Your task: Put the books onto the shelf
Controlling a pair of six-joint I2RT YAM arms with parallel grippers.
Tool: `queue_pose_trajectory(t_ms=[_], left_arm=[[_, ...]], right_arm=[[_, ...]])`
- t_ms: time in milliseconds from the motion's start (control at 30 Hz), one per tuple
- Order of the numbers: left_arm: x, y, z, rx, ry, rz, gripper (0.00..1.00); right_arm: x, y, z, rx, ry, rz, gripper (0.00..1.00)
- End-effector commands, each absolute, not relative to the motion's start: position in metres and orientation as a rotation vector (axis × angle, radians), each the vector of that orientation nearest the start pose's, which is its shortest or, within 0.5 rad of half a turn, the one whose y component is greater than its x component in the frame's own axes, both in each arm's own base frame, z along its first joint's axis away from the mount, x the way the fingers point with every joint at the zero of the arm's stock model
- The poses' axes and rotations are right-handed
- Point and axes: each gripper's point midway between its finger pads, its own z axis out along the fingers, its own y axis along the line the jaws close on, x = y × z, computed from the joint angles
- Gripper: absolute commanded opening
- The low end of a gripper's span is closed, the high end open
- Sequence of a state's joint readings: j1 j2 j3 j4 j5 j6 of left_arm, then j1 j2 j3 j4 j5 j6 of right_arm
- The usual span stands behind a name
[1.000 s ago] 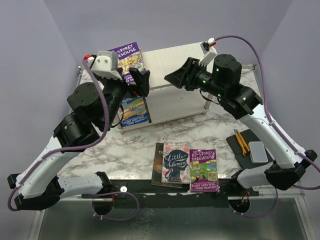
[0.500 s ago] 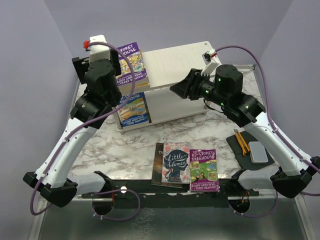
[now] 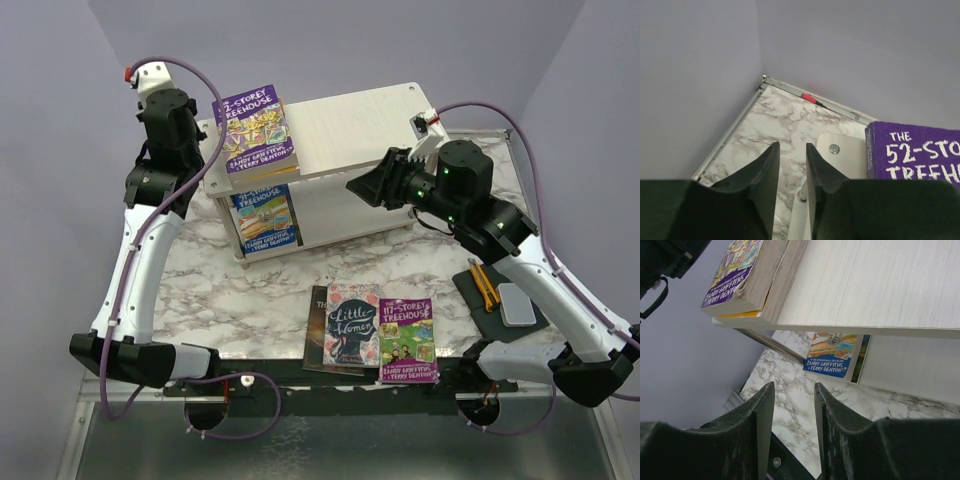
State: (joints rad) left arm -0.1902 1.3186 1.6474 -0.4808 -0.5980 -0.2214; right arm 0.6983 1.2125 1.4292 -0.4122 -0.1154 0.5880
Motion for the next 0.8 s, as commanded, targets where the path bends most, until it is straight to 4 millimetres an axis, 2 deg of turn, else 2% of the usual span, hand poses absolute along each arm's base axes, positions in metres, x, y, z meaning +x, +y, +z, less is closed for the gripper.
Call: queue_pose_trajectory(t_ms=[0, 100, 133, 767], left_arm=[[0.401, -0.008, 0.423, -0.385, 1.701, 0.06, 0.21], [0.405, -0.01, 0.416, -0.366, 1.73, 0.064, 0.02], [0.405, -0.01, 0.413, -0.366, 1.735, 0.068, 0.0], [0.424, -0.04, 0.394, -0.256, 1.806, -0.057, 0.0]], right_arm=[[0.268, 0.279, 0.397, -0.221, 1.832, 1.009, 0.41], [0.268, 0.281, 0.393, -0.225, 1.84, 1.016, 0.41], [0.268, 0.282, 0.392, -0.226, 1.842, 1.018, 0.4], [0.269, 0.285, 0.383, -0.232, 1.865, 1.025, 0.4]])
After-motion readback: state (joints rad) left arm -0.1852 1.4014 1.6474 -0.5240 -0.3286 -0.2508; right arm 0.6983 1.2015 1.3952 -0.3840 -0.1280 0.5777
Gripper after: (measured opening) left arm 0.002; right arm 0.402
